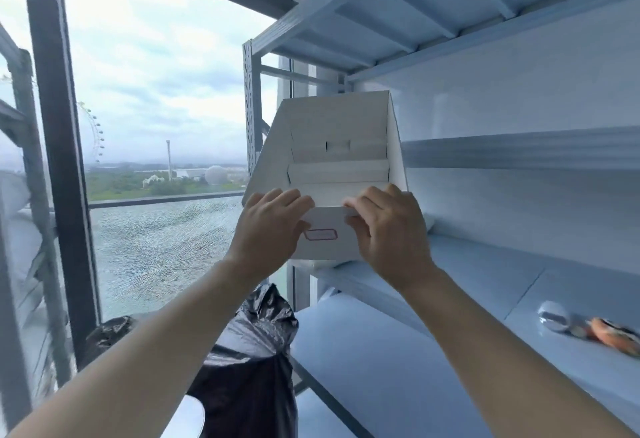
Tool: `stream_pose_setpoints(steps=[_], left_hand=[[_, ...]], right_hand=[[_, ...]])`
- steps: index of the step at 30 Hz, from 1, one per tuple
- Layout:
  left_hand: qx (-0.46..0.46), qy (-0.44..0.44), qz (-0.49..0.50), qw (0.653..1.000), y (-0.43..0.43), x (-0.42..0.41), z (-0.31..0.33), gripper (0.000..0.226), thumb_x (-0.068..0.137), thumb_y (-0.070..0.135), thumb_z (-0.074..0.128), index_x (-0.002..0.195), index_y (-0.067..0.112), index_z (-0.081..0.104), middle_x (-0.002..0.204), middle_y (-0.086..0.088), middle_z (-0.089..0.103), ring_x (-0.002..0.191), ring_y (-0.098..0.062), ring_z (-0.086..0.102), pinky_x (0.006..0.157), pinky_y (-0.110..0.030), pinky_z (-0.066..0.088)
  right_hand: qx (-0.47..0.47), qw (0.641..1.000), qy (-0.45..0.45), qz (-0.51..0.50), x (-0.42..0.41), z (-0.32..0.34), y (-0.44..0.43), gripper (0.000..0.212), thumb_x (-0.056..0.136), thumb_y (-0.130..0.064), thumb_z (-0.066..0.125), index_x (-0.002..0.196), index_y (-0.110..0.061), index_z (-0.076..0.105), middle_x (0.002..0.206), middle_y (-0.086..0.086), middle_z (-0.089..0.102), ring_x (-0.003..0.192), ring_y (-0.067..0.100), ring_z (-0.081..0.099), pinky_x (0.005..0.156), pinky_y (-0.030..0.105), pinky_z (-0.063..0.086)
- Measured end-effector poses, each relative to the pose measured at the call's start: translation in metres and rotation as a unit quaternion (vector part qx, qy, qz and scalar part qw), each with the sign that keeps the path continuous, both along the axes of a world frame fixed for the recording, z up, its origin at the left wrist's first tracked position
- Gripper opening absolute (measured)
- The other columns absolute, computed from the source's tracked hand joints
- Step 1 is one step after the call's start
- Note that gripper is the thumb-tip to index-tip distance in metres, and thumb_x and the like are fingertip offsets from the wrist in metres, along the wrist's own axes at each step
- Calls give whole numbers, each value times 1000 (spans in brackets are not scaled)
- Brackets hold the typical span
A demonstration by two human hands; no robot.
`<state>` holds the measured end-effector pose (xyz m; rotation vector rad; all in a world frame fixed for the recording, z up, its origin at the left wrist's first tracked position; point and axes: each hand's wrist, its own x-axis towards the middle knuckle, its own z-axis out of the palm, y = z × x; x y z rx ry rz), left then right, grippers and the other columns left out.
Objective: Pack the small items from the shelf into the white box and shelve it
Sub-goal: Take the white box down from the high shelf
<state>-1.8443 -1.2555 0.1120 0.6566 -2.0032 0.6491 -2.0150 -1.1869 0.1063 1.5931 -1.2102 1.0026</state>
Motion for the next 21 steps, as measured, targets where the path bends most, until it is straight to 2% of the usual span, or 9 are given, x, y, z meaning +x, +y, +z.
stream_pose_setpoints(steps=[3,7,11,16,19,21], left_hand=[[25,-12,-21,999,43,12,-22,22,70,11,77,85,11,61,79,-2,64,76,-28,61,70,-38,44],[52,-33,-58,996,102,18,-48,24,68,10,78,85,11,61,78,-1,65,73,-27,62,69,-38,44],[75,-55,-98,991,152,7,-65,22,70,11,77,86,11,62,79,-1,65,75,-27,62,71,-39,44],[71,-80,-160,981,204,-38,-73,19,73,12,74,86,11,61,79,-2,64,74,-28,60,70,-41,44],[54,-79,-197,976,231,-83,-71,19,72,12,75,86,11,62,79,-2,64,73,-28,59,68,-38,43],[52,-76,-224,970,249,-122,-71,20,72,11,75,88,11,63,80,-2,65,74,-28,59,69,-38,42]], right_hand=[[12,1000,-7,-16,10,-21,49,15,76,-9,70,89,-15,66,78,-2,65,71,24,52,66,25,21],[45,998,-26,-25,19,-52,119,15,77,-8,70,90,-14,65,79,-2,65,70,25,51,65,28,30],[69,996,-39,-35,12,-70,183,19,73,-5,71,90,-12,66,80,-1,66,69,26,50,65,29,28],[55,995,-37,-76,-24,-80,257,19,73,-7,72,91,-11,67,81,0,66,71,23,47,65,28,28],[32,992,-51,-111,-58,-82,296,17,72,-5,69,88,-11,66,78,-1,65,71,17,38,65,24,21],[21,988,-66,-140,-87,-83,322,20,70,-1,70,87,-11,67,77,-2,65,70,18,39,64,24,22]])
